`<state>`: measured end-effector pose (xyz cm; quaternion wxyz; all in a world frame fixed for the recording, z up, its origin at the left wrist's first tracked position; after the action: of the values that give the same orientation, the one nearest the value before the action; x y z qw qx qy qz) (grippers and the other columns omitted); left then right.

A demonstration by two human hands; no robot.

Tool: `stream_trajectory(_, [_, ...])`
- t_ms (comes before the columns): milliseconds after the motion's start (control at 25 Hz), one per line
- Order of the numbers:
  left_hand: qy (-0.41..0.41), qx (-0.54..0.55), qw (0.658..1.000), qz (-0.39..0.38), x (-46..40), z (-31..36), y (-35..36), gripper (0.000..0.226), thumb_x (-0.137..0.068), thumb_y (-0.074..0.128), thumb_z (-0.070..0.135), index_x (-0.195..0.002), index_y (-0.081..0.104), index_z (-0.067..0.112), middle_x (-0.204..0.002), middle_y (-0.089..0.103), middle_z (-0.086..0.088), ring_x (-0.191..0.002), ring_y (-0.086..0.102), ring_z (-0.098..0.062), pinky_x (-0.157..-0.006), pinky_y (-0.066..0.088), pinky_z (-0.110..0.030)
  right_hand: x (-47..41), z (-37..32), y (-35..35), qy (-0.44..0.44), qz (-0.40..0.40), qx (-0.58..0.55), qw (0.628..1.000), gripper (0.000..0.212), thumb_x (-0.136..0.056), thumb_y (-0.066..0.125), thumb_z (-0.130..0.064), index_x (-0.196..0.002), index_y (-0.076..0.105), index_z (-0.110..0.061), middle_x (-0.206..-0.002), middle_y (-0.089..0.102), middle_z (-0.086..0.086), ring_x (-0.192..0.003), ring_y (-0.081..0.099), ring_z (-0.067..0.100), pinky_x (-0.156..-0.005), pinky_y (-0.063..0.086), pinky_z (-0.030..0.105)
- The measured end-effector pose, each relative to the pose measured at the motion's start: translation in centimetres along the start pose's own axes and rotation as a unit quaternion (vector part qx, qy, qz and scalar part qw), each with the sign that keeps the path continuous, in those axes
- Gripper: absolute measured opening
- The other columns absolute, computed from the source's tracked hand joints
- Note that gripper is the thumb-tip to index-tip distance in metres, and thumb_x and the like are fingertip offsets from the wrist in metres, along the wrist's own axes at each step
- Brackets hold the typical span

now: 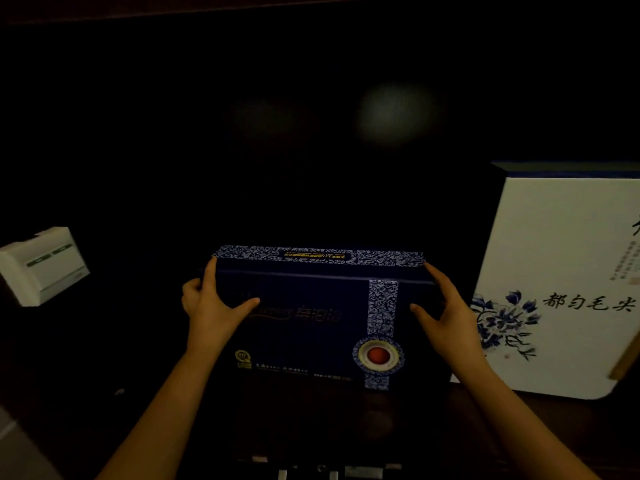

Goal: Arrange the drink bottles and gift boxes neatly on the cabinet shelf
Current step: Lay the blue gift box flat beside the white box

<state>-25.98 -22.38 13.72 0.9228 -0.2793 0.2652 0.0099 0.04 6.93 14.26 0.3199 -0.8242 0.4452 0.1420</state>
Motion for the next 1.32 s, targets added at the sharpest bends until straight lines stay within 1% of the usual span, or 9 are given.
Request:
stream_trajectory(120, [0.008,-0.011,1.000,-0.002,0.7,0.4,-0.5,0.098,-0.063,0.081,0.028,-0.142,0.022,0.027,-0.137,0.026,-0.023,-0.126,0.031,-0.039,-0.103,0.039,-0.052,-0.2,0.5,-0.4,0.010,0.011,0.007,1.000,0.069,-0.081,0.066,-0.011,-0.138,0.032,-0.030,-0.133,0.052,0.008,-0.109,0.057,0.025,-0.087,0.046,0.028])
stream_trajectory(280, [0.017,-0.016,1.000,-0.001,1.9,0.9,-1.1,0.098,-0.063,0.081,0.028,-0.141,0.022,0.028,-0.138,0.026,-0.022,-0.128,0.029,-0.038,-0.104,0.038,-0.052,-0.1,0.9,-0.8,0.028,0.028,0.022,0.999,0.071,-0.079,0.069,-0.013,-0.138,0.033,-0.029,-0.121,0.061,0.012,-0.080,0.056,0.010,-0.075,0.050,0.027])
stream_trajectory(400, [0.014,-0.016,1.000,0.006,2.5,1.3,-1.5,0.094,-0.064,0.081,0.027,-0.141,0.025,0.025,-0.137,0.028,-0.022,-0.128,0.029,-0.038,-0.104,0.038,-0.053,-0.1,1.2,-1.2,0.032,0.037,0.047,0.998,0.070,-0.077,0.070,-0.015,-0.136,0.035,-0.028,-0.112,0.065,0.013,-0.064,0.048,0.003,-0.064,0.045,0.019])
stream_trajectory(560, [0.029,-0.031,0.999,0.029,3.5,1.8,-2.1,0.090,-0.064,0.081,0.025,-0.139,0.031,0.022,-0.134,0.031,-0.024,-0.127,0.030,-0.039,-0.102,0.040,-0.052,-0.3,1.6,-1.6,0.038,0.037,0.037,0.998,0.068,-0.076,0.071,-0.016,-0.134,0.038,-0.029,-0.110,0.066,0.013,-0.069,0.055,0.013,-0.060,0.041,0.013])
stream_trajectory(680, [0.029,-0.038,0.999,0.025,3.5,1.9,-2.0,0.089,-0.065,0.080,0.026,-0.139,0.030,0.022,-0.136,0.030,-0.024,-0.128,0.029,-0.039,-0.103,0.039,-0.052,-0.1,1.8,-1.7,0.043,0.045,0.040,0.997,0.068,-0.076,0.072,-0.018,-0.134,0.038,-0.030,-0.110,0.067,0.010,-0.065,0.047,0.005,-0.060,0.039,0.011])
stream_trajectory(800, [0.028,-0.041,0.999,0.023,3.3,1.9,-2.0,0.090,-0.066,0.080,0.025,-0.139,0.029,0.023,-0.138,0.029,-0.024,-0.129,0.029,-0.040,-0.102,0.039,-0.054,0.4,1.6,-1.8,0.039,0.053,0.044,0.997,0.068,-0.076,0.072,-0.020,-0.134,0.038,-0.031,-0.105,0.068,0.011,-0.065,0.052,0.009,-0.062,0.046,0.019])
stream_trajectory(960, [0.029,-0.040,0.999,0.018,3.5,2.0,-2.0,0.090,-0.065,0.080,0.025,-0.139,0.029,0.025,-0.137,0.029,-0.025,-0.128,0.030,-0.041,-0.101,0.040,-0.055,0.5,1.2,-2.0,0.033,0.046,0.067,0.996,0.068,-0.076,0.072,-0.022,-0.134,0.037,-0.028,-0.099,0.069,0.016,-0.072,0.065,0.028,-0.062,0.051,0.030])
stream_trajectory(1080, [0.024,-0.045,0.999,0.013,3.9,2.3,-2.0,0.092,-0.067,0.079,0.023,-0.141,0.025,0.025,-0.138,0.028,-0.027,-0.129,0.029,-0.043,-0.102,0.039,-0.057,0.6,0.8,-1.9,0.032,0.033,0.066,0.997,0.068,-0.078,0.070,-0.020,-0.135,0.035,-0.027,-0.107,0.068,0.016,-0.080,0.066,0.030,-0.067,0.055,0.036])
stream_trajectory(1320, [-0.028,-0.073,0.995,-0.060,5.8,3.8,-0.2,0.107,-0.070,0.076,0.028,-0.145,0.000,0.025,-0.153,-0.008,-0.025,-0.141,0.004,-0.041,-0.110,0.025,-0.054,1.0,-0.2,-2.2,0.013,-0.024,0.101,0.994,0.077,-0.079,0.069,-0.023,-0.141,0.023,-0.025,-0.119,0.063,0.016,-0.099,0.063,0.032,-0.077,0.054,0.041])
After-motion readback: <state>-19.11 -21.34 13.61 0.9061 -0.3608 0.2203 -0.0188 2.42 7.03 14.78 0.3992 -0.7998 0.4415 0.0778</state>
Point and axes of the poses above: each hand's wrist, its own x-axis away from the middle knuckle, its own y-axis out of the palm, z = x × y, the point moved 10 cm from there along -x, towards the middle knuckle
